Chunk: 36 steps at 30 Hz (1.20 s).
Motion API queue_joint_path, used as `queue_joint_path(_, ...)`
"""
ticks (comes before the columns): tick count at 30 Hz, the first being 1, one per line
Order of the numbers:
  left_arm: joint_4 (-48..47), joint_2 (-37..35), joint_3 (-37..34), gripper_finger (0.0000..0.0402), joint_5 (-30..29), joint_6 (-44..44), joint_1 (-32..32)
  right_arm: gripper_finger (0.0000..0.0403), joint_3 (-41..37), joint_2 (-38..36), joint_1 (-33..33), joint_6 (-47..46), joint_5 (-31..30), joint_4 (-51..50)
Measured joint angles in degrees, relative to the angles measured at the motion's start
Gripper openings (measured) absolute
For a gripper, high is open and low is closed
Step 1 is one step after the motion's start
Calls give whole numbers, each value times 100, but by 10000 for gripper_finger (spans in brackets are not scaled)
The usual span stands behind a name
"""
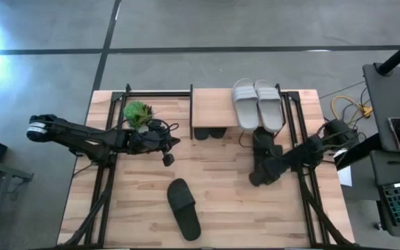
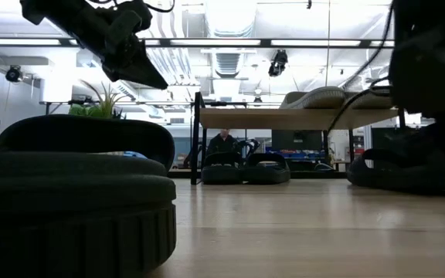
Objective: Pick and place slides into the shelf
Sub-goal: Put the black slipper under the shelf
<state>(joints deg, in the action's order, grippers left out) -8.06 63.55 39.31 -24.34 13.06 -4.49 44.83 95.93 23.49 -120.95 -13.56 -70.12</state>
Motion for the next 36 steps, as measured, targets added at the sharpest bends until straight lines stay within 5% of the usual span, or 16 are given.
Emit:
queue_joint_path(6, -5, 218, 8, 0, 7, 2, 0, 29, -161, -97, -715, 53, -541, -393)
queue_joint_path(11, -29, 327, 13, 0, 70, 15, 0, 29, -44, -442, -978, 1095, -69, -513)
queue_joint_path(15, 14, 339, 15, 0, 183, 22, 0, 28, 197, -1118, -680, 636, 16, -683)
queue_joint_path(23, 65, 341, 15, 0, 183, 8, 2, 28, 229, -2120, -176, 418, 1652, 708)
queue_joint_path(29, 192, 339, 9, 0, 181, 4, 2, 28, 171, -1580, 242, -276, 1403, 1573)
queue_joint_path(33, 203, 338, 9, 0, 181, 4, 2, 28, 167, -1021, 259, -131, 1877, 1722)
queue_joint_path(36, 207, 306, 9, 0, 181, 4, 2, 28, 200, -767, 274, -64, 1650, 1928)
